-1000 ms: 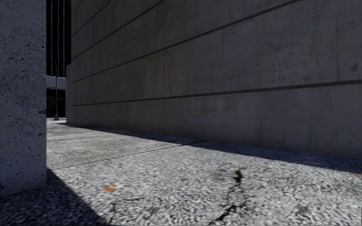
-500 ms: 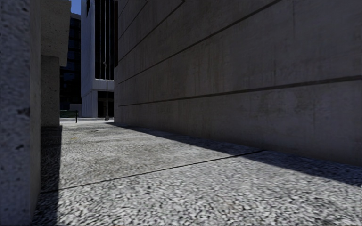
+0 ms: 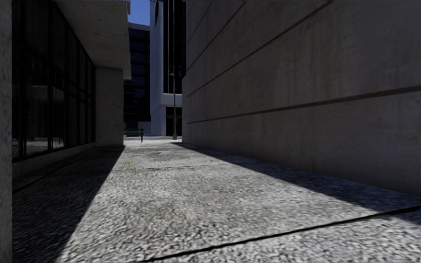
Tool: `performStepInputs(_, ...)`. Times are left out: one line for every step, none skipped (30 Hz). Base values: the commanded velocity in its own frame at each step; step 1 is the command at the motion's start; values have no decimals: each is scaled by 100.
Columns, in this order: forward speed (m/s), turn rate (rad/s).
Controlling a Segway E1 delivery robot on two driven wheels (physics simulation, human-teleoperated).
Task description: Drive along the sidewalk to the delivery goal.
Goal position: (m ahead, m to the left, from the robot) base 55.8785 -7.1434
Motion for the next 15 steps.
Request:
performStepInputs(200, 57)
performStepInputs(200, 57)
performStepInputs(200, 57)
performStepInputs(200, 0)
performStepInputs(200, 0)
performStepInputs(200, 0)
performStepInputs(200, 0)
performStepInputs(200, 0)
performStepInputs(200, 0)
performStepInputs(200, 0)
performStepInputs(200, 0)
performStepInputs(200, 0)
performStepInputs(200, 0)
performStepInputs(200, 0)
performStepInputs(200, 0)
